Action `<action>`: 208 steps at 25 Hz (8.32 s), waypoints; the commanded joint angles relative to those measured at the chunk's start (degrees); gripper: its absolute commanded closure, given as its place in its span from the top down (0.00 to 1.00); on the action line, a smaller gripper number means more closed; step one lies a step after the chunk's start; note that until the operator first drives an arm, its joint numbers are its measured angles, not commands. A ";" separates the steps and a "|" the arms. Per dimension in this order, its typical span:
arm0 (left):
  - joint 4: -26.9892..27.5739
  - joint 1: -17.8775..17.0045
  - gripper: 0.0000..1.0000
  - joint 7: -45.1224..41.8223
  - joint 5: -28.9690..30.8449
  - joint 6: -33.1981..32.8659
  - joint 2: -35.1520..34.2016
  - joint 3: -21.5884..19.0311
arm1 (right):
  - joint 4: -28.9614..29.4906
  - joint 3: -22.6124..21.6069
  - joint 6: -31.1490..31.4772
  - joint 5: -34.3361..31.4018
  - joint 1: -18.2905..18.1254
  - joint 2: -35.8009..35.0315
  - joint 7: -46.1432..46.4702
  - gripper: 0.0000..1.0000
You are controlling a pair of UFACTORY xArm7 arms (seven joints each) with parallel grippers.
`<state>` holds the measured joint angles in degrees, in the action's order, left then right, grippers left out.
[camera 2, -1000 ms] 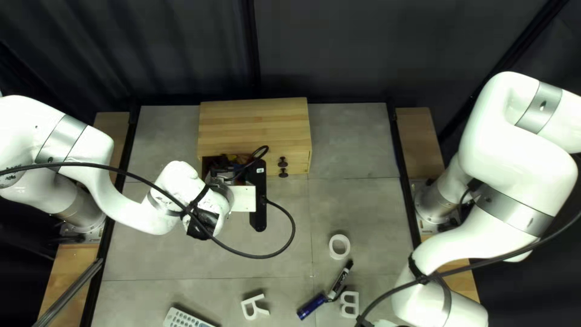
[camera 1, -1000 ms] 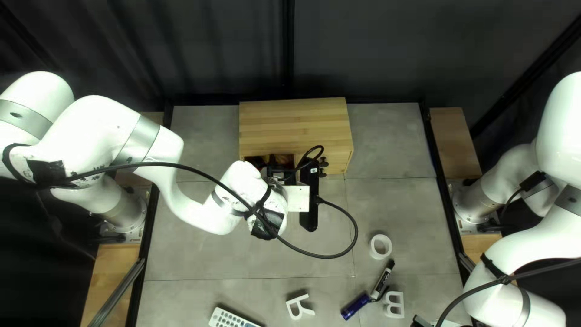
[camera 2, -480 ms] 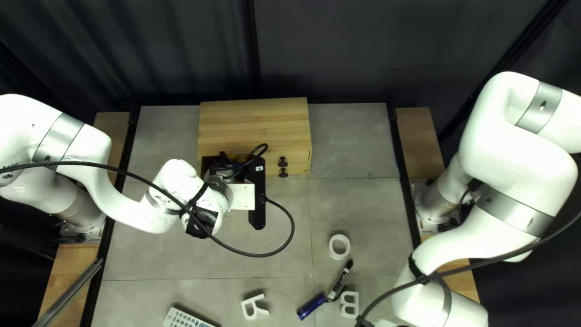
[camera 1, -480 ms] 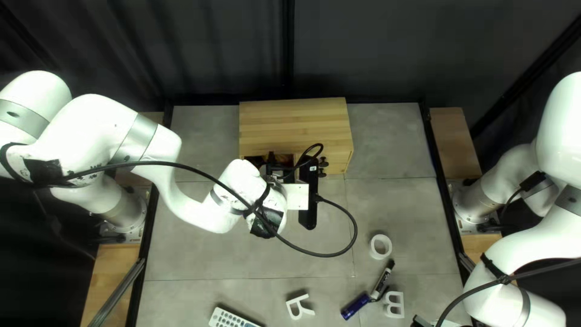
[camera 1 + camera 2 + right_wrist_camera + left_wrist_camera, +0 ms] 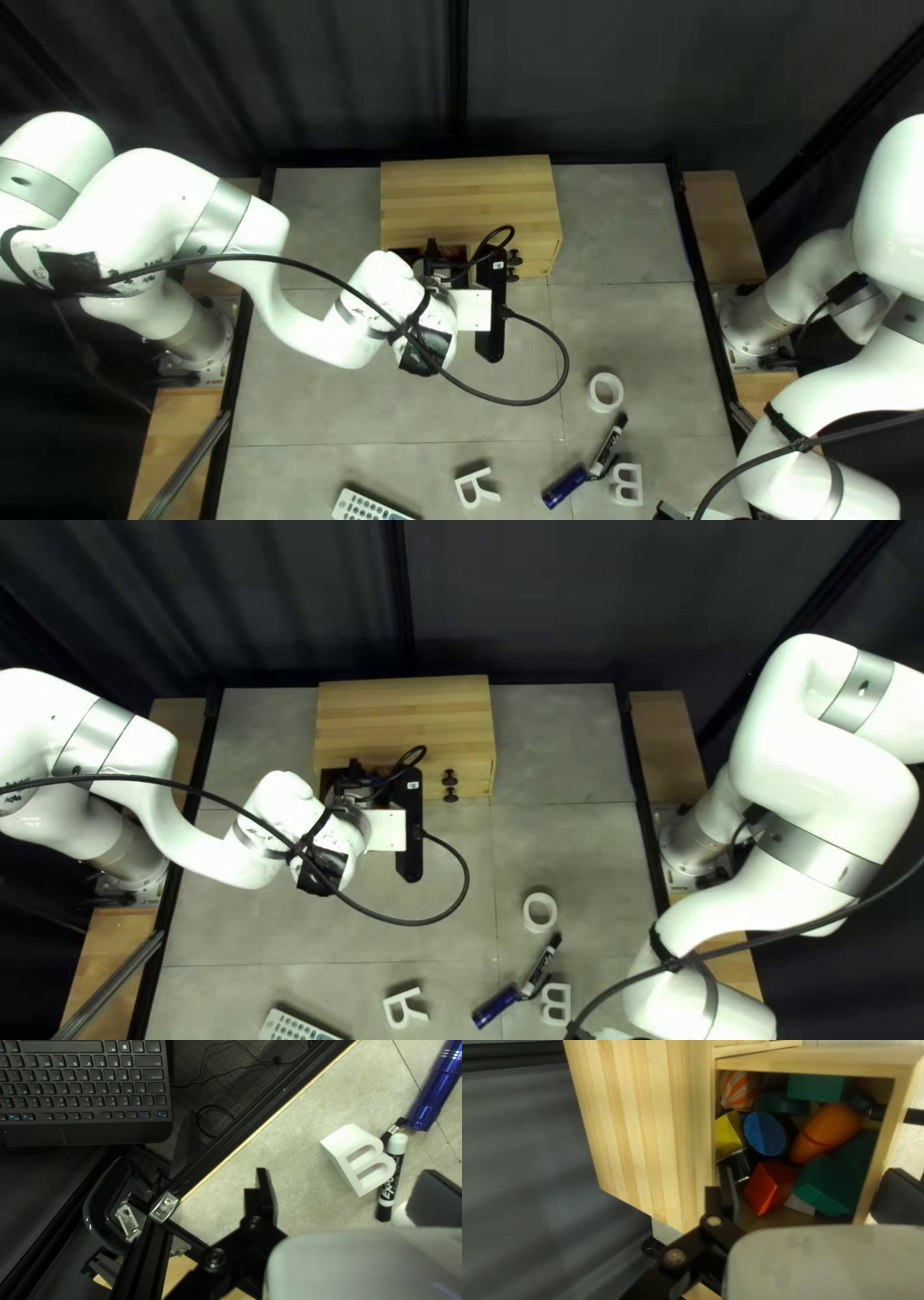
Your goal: Open drawers and place objects into drawer and close
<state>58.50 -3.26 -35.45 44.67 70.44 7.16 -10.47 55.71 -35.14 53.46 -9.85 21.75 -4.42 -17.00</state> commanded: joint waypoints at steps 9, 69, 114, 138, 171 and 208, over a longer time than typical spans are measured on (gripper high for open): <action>-0.01 0.89 1.00 1.64 0.15 -0.47 -0.56 0.72 | 0.00 0.00 0.00 0.00 0.00 0.00 0.00 1.00; -1.73 4.59 1.00 3.20 4.46 -2.10 -0.90 4.47 | 0.00 0.00 0.00 0.00 0.00 0.00 0.00 1.00; -1.42 5.69 1.00 4.34 6.27 -2.41 -0.61 5.61 | 0.00 0.00 0.00 0.00 0.00 0.00 0.00 1.00; 2.65 2.37 1.00 12.11 -21.96 9.15 -8.07 2.12 | 0.00 0.00 0.00 0.00 0.00 0.00 0.00 1.00; -3.23 -19.19 1.00 15.43 -48.08 16.55 -14.68 -19.93 | 0.00 0.00 0.00 0.00 0.00 0.00 0.00 1.00; -4.08 -21.19 1.00 20.48 -51.03 11.15 -12.27 -21.48 | 0.23 0.56 -0.08 -1.69 -0.72 -1.77 4.29 1.00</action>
<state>54.42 -24.45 -14.97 -6.36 81.58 -5.11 -31.94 55.79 -35.11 53.46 -10.33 21.77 -4.85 -16.46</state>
